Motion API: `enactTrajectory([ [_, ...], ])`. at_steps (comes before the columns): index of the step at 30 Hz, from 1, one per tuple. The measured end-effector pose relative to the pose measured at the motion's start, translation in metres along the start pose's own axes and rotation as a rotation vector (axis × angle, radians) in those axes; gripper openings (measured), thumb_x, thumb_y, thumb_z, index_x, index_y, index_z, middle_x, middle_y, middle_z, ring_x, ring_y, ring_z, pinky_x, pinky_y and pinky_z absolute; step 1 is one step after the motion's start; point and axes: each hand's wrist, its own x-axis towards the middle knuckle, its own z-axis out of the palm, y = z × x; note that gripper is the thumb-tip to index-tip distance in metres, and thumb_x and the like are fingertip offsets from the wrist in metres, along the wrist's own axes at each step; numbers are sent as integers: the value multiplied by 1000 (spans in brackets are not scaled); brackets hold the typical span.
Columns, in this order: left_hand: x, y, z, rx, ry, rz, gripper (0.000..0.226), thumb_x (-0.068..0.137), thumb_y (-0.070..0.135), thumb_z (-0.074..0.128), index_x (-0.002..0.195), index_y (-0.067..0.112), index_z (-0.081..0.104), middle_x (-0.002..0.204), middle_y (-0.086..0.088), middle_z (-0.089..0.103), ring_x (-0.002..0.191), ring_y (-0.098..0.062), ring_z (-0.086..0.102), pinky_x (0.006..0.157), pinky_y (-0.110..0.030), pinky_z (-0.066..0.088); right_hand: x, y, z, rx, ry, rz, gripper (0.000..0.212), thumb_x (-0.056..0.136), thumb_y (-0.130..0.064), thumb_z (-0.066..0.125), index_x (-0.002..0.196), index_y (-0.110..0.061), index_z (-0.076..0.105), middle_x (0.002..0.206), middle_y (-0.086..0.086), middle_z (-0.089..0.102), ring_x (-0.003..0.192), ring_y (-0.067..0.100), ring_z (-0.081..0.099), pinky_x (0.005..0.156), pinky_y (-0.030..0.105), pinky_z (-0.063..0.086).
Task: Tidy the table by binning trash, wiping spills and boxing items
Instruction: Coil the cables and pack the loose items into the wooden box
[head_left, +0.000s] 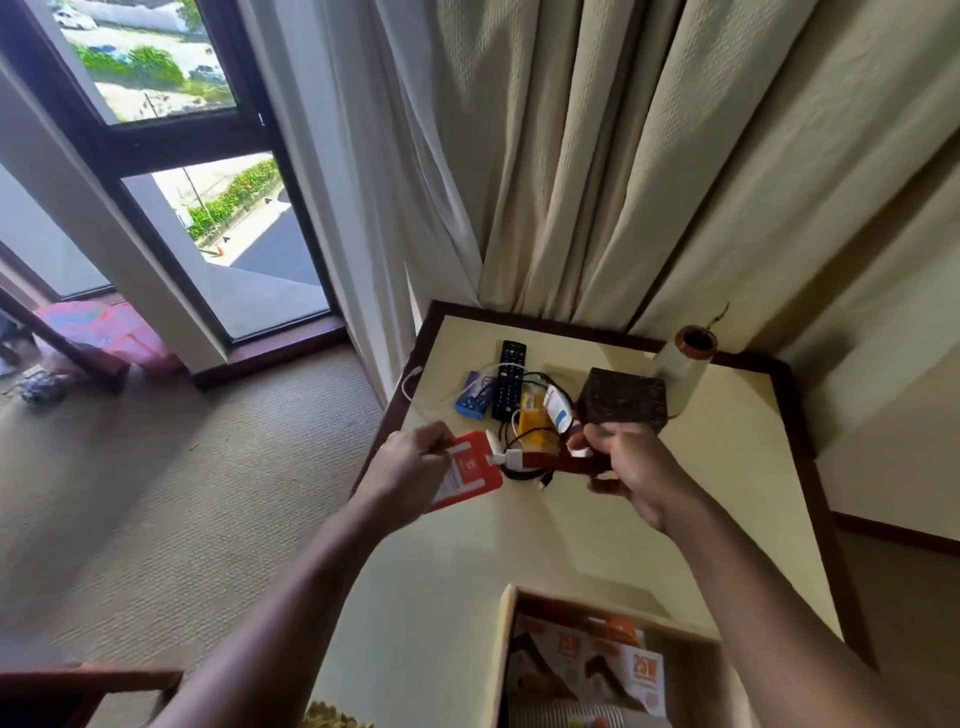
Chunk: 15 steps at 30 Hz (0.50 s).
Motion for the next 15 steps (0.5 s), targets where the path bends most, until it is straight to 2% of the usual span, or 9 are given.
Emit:
enactTrajectory([
  [3,10,14,19,66,-3,26,36,99,39,45,78,20,67,80,0,67,75,-16,69,75,-42,62,-15,15,-10,-51,15,-17,29,105,-12,48,95,-11,76,79,3,63,71,19,59,55,32,48],
  [5,13,20,35,139,-75,42,41,97,46,40,73,22,63,77,1,64,77,-18,64,73,-38,58,-20,28,-18,-128,16,55,26,102,-7,51,95,-9,76,73,6,62,63,21,55,50,28,46],
  [7,9,23,55,136,-183,55,38,102,47,44,79,25,65,79,5,63,75,-12,64,67,-28,56,-21,47,-28,-387,2,170,21,98,-5,51,94,-3,72,64,8,58,52,21,52,48,27,44],
  [9,-2,25,75,160,-286,60,32,105,45,48,96,24,70,81,10,63,75,-5,66,65,-20,57,-19,63,-38,-677,-42,300,18,94,-6,51,92,2,67,63,9,61,46,19,54,48,26,43],
  [11,-12,22,93,183,-306,43,33,104,47,49,102,22,70,80,12,64,76,-6,69,70,-24,61,-13,74,-41,-810,-58,350,18,93,-17,55,92,-1,64,72,10,65,55,20,60,51,25,46],
  [13,-19,18,106,191,-262,11,37,103,48,46,98,20,70,83,8,69,79,-13,73,75,-35,64,3,79,-38,-849,46,250,29,95,-32,56,95,-4,62,82,9,64,67,23,61,54,25,43],
  [15,-25,17,116,201,-197,10,40,101,51,41,98,21,67,88,5,72,81,-17,73,77,-42,63,22,77,-26,-784,201,102,26,98,-29,54,94,-4,60,88,10,61,75,27,57,55,28,36],
])
